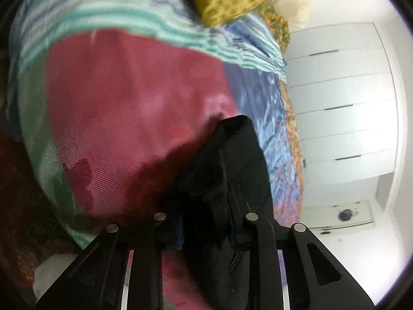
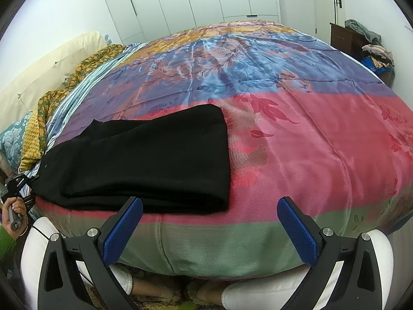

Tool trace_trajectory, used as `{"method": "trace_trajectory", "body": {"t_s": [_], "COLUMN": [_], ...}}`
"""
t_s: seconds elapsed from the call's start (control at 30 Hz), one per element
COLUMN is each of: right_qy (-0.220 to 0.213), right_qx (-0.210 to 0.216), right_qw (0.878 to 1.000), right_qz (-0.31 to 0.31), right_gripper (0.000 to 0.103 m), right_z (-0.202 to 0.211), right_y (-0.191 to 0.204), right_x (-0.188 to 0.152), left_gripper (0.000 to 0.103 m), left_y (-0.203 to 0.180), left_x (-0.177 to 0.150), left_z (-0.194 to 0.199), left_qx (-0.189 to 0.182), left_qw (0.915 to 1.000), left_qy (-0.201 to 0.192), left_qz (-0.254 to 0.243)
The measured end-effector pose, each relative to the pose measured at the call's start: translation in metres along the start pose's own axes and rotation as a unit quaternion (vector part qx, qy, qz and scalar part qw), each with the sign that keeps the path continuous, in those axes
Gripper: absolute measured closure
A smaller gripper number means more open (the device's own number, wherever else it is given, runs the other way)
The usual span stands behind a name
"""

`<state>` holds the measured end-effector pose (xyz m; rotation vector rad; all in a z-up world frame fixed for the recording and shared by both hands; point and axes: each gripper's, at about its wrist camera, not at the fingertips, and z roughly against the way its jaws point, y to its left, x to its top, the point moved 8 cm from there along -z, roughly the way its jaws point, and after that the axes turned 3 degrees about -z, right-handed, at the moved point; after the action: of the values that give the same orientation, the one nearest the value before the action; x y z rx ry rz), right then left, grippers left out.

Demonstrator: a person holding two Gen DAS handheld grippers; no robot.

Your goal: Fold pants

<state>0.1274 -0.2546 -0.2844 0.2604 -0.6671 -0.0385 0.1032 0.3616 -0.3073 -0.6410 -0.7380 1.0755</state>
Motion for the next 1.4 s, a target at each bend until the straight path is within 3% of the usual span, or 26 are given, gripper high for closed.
{"method": "trace_trajectory", "body": {"t_s": [0.13,0.23,0.37,0.53,0.6,0.63,0.73,0.77,0.8,0.83,0.93,0.97,1.0,1.03,1.13,1.23,1.33,1.4], "right_qy": [0.000,0.001,0.000,-0.008,-0.014,-0.017,-0.026,-0.028,-0.030,-0.031,-0.036,-0.043,-0.050,-0.057,-0.073,-0.062,-0.065,-0.049], "right_qx": [0.002,0.005,0.009,0.013,0.014,0.015,0.018,0.019,0.020,0.022,0.027,0.029,0.032,0.035,0.040,0.051,0.097,0.153], "right_qw": [1.000,1.000,1.000,1.000,0.999,0.999,0.998,0.998,0.997,0.996,0.994,0.993,0.992,0.990,0.989,0.992,0.989,0.984], "right_qz": [-0.001,-0.005,-0.009,-0.021,-0.029,-0.033,-0.052,-0.059,-0.067,-0.075,-0.097,-0.107,-0.114,-0.121,-0.125,-0.101,-0.086,-0.078], "right_gripper": [0.000,0.000,0.000,0.000,0.000,0.000,0.000,0.000,0.000,0.000,0.000,0.000,0.000,0.000,0.000,0.000,0.000,0.000], "right_z": [-0.001,-0.002,-0.001,0.002,0.005,0.006,0.011,0.012,0.013,0.014,0.017,0.020,0.023,0.026,0.032,0.027,0.030,0.024], "right_y": [0.000,-0.001,-0.001,-0.004,-0.007,-0.009,-0.017,-0.019,-0.023,-0.026,-0.037,-0.041,-0.044,-0.048,-0.056,-0.050,-0.030,-0.008], "right_x": [-0.001,0.000,0.001,0.003,0.004,0.004,0.005,0.006,0.006,0.007,0.007,0.009,0.011,0.013,0.022,0.037,0.064,0.081], "left_gripper": [0.081,0.082,0.082,0.081,0.081,0.081,0.079,0.078,0.073,0.066,0.064,0.064,0.062,0.055,0.041,0.033,0.035,0.041], "left_y": [-0.051,-0.097,-0.172,-0.260,-0.281,-0.291,-0.288,-0.285,-0.278,-0.270,-0.243,-0.241,-0.245,-0.250,-0.268,-0.276,-0.262,-0.242], "left_x": [-0.004,-0.016,-0.055,-0.142,-0.188,-0.222,-0.297,-0.314,-0.332,-0.351,-0.390,-0.391,-0.392,-0.388,-0.354,-0.290,-0.240,-0.223], "left_z": [0.024,0.042,0.057,0.048,0.036,0.022,-0.021,-0.035,-0.052,-0.070,-0.101,-0.096,-0.086,-0.074,-0.038,-0.013,-0.013,-0.024], "left_qx": [0.004,0.002,0.003,-0.005,-0.004,-0.001,0.014,0.024,0.038,0.053,0.107,0.111,0.103,0.087,0.027,0.022,0.053,0.079], "left_qw": [0.9972,0.9905,0.9692,0.9174,0.8899,0.8679,0.8304,0.8218,0.8091,0.7924,0.7440,0.7403,0.7421,0.7501,0.7968,0.8356,0.8582,0.8640], "left_qy": [-0.026,-0.038,-0.044,-0.019,0.003,0.020,0.078,0.092,0.107,0.122,0.157,0.155,0.151,0.149,0.155,0.094,0.055,0.053], "left_qz": [-0.070,-0.132,-0.242,-0.398,-0.456,-0.496,-0.552,-0.562,-0.577,-0.595,-0.641,-0.645,-0.645,-0.638,-0.584,-0.541,-0.507,-0.494]}}
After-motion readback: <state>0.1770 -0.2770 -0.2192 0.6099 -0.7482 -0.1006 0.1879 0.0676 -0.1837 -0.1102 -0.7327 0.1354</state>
